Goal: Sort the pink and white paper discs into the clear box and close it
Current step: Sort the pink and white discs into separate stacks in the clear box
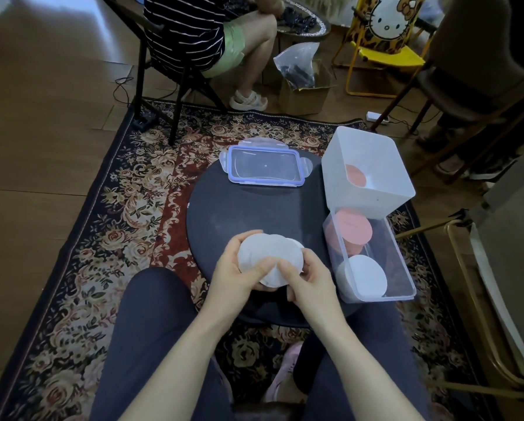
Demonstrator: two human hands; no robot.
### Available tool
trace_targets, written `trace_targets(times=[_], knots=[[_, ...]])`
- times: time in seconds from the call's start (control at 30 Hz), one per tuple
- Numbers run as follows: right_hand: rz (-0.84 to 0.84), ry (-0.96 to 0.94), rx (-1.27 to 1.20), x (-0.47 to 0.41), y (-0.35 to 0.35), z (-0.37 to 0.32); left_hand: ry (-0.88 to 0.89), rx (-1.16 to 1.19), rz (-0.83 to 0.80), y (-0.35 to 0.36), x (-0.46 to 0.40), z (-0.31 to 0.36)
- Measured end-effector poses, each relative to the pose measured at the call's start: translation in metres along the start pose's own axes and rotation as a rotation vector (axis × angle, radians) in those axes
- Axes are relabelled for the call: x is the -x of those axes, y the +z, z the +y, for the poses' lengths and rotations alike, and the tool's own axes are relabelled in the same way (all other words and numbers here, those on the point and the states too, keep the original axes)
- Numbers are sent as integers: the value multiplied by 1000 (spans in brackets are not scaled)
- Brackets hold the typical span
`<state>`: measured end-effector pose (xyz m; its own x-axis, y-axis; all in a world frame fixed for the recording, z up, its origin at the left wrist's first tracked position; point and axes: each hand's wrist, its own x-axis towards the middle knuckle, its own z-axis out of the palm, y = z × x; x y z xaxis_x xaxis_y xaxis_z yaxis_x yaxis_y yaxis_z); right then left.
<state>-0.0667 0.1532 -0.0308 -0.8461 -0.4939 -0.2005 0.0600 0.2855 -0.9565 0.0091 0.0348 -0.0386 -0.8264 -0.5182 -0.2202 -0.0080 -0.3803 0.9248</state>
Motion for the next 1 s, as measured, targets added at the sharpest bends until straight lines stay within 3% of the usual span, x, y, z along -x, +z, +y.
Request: trace_targets(times=[0.17,0.3,0.37,0.47,0.7,0.87,1.0], knots=[[3,-130,138,14,-4,1,231,-463,-40,9,12,-2],[27,-168,134,22,-10,4,593,-1072,-57,3,15,-4],[26,-159,184,25,-11,10,641,-1234,-55,-2,15,-6],[38,-169,203,28,-13,15,545,-1252,-130,-10,16,-8],[55,-169,115,34,-13,13,433,-945,-166,-13,23,-10],[23,-171,217,33,-15,17,517,-1168,-192,-9,21,-18],[-51,-124,417,34,-13,15,482,-1133,-171,-4,20,-21]])
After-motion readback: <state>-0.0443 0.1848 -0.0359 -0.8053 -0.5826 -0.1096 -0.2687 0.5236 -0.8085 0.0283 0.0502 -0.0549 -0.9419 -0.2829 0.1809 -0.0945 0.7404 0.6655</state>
